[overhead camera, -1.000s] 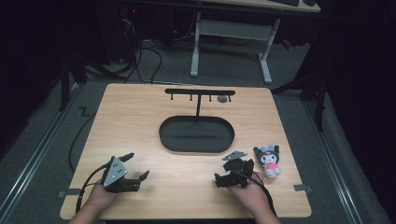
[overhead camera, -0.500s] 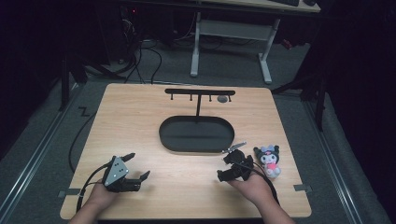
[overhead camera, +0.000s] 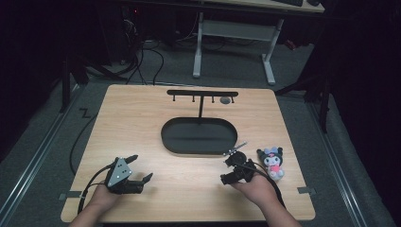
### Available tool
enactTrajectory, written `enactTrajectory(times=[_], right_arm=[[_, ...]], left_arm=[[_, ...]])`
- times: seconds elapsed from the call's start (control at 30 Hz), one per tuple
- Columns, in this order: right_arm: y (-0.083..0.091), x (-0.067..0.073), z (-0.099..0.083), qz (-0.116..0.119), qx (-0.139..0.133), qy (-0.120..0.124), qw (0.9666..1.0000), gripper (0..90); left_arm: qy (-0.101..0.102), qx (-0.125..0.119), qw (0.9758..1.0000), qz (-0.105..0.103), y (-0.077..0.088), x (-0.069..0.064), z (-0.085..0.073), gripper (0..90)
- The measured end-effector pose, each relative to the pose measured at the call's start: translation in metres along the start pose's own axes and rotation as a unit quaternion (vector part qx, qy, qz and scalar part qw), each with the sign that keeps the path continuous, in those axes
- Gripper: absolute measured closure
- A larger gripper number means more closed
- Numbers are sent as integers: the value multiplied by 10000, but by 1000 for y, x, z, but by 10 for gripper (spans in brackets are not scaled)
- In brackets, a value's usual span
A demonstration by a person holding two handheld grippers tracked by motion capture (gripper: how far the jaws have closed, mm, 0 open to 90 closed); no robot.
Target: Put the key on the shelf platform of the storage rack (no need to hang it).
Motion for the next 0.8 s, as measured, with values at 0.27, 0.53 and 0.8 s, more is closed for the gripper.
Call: enactTrajectory(times=[0.27, 0.53, 0.8], right_arm=[[-2, -7, -3, -89, 455, 233, 9987, 274], [3, -25, -12, -162, 609, 305, 9975, 292], [10, -53, -20, -260, 612, 46, 9978, 307]], left_arm=[[-5, -11, 10000, 6, 0, 0, 0, 154], [0, 33, 10000, 1, -1, 0, 0, 154], [-30, 30, 10000, 19, 0, -1, 0, 154]])
Point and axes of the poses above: each handheld gripper's, and its own axes: y roughly backward along the jaws, z roughly out of its top, x roughly to its left, the point moved 1 cm from there along -y, roughly forward along the jaws, and after that the axes turned 14 degrees about -z, right-handed, at the moved point
